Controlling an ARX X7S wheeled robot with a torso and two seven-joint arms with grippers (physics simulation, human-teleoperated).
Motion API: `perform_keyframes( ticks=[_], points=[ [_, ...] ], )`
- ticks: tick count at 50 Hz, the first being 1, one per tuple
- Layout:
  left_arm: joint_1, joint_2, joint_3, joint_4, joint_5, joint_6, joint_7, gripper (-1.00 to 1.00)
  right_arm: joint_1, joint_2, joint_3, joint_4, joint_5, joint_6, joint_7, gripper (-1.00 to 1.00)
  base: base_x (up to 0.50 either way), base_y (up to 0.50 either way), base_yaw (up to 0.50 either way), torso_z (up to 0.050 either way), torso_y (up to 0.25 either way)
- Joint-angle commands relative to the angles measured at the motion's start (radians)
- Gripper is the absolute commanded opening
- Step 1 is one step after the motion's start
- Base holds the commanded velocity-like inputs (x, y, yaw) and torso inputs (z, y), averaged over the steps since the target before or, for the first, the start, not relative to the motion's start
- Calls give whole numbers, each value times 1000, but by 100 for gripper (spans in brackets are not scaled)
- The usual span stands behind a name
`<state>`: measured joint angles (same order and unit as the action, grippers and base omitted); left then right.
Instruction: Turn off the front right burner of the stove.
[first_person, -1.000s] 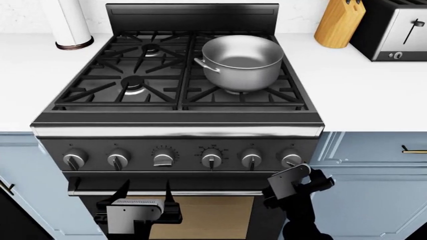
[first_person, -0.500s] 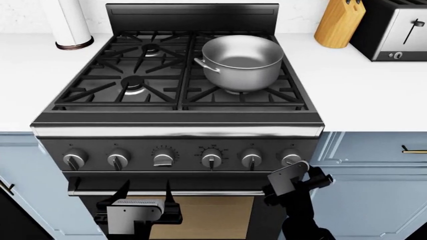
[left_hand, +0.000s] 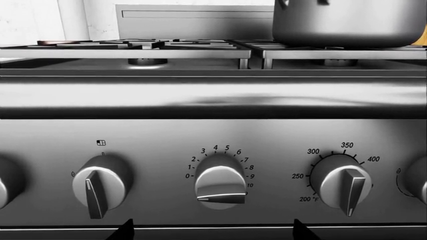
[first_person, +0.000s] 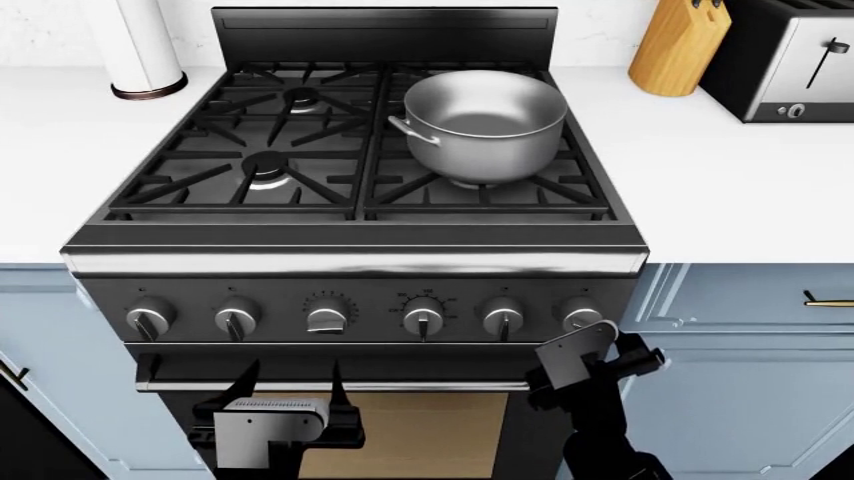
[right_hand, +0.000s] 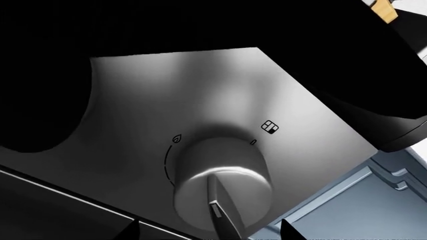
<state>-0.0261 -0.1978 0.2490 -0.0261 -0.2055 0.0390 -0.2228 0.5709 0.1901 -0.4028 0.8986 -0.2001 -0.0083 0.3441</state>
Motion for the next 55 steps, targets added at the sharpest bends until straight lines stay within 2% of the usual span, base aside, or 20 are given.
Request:
perform_keyframes(
  ticks=[1, 2, 10, 14, 35, 55],
  points=[
    [1, -5, 7, 10, -4, -7, -7, 100, 10, -4, 0, 30, 11, -16, -3, 100, 0, 0, 0, 0, 0],
    [1, -6, 7, 10, -5, -7, -7, 100, 10, -3, 0, 24, 11, -11, -4, -100, 0, 0, 0, 0, 0],
    [-3, -7, 9, 6, -9, -3, -10, 100, -4, 7, -1, -30, 8, 29, -7, -100, 0, 0, 0, 0, 0],
    [-5, -7, 10, -5, -11, 7, -8, 100, -39, 23, 1, -137, 4, 93, -17, -100, 0, 0, 0, 0, 0],
    [-9, -16, 18, 7, -18, 0, -20, 100, -30, 15, 43, -140, 65, 73, -21, -100, -1, 0, 0, 0, 0],
    [-7, -22, 28, 4, -21, 5, -27, 100, -97, -38, 278, -329, 424, 21, -140, -100, -3, 0, -1, 0, 1]
  ],
)
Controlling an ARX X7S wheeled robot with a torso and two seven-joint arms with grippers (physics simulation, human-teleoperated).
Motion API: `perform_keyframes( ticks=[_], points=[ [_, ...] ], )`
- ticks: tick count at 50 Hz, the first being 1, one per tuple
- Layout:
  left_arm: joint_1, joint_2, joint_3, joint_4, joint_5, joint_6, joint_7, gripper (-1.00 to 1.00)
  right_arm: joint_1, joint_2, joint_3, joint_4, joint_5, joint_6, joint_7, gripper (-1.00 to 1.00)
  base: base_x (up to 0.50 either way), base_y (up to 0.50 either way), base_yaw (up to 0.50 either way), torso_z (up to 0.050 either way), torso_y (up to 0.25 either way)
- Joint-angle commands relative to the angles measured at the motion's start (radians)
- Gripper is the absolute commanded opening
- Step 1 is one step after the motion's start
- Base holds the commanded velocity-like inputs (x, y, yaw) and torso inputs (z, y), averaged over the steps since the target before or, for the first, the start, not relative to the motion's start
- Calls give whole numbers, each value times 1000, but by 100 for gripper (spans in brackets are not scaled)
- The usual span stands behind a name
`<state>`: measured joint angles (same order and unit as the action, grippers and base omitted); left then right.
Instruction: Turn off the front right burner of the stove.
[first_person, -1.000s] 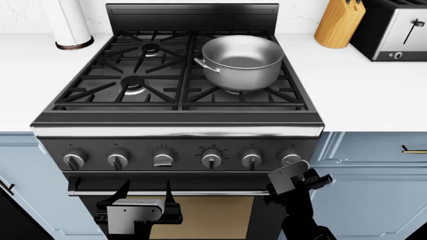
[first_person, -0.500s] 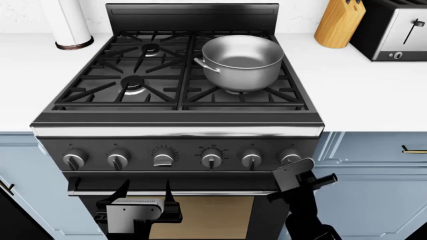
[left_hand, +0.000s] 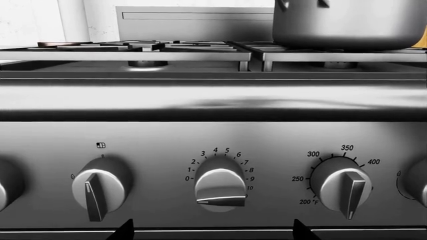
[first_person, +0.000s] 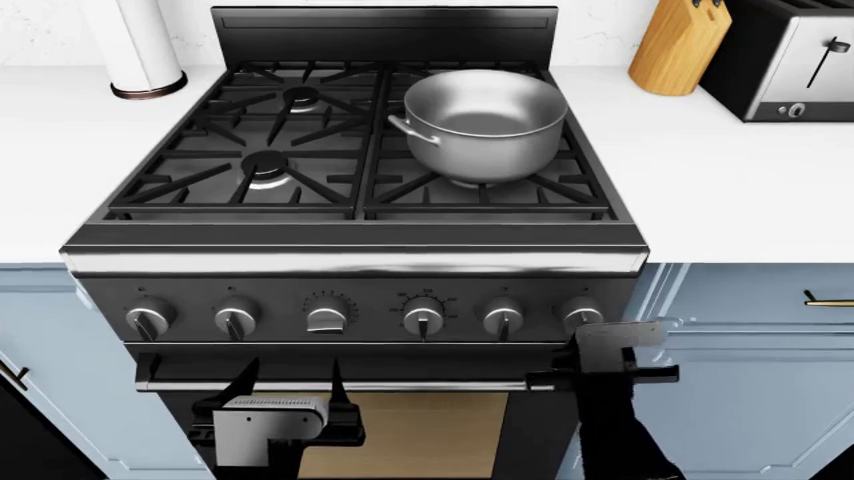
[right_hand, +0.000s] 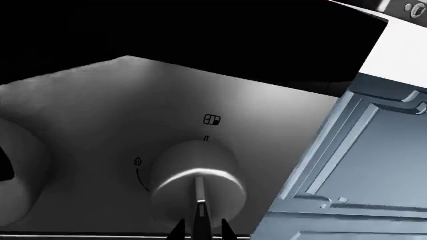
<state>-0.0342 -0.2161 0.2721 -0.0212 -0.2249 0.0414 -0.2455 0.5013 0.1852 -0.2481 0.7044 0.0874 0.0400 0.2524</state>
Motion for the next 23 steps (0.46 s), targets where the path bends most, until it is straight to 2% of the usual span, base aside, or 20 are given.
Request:
perform_keyframes(
  ticks=[1, 2, 14, 23],
  points=[
    [0, -3, 6, -4, -2, 5, -3, 100, -29, -34, 129, -142, 146, -22, -46, -100, 0, 0, 0, 0, 0],
    [0, -4, 6, -4, -2, 5, -3, 100, -35, -42, 154, -159, 199, -22, -78, -100, 0, 0, 0, 0, 0],
    [-2, -10, 8, 12, -10, -7, -11, 100, -59, -64, 191, -240, 307, 10, -104, -100, -1, 0, 0, 1, 4],
    [-9, -10, 12, -2, -13, 1, -10, 100, -60, -67, 192, -253, 335, 26, -106, -100, -1, 0, 0, 0, 1]
  ],
)
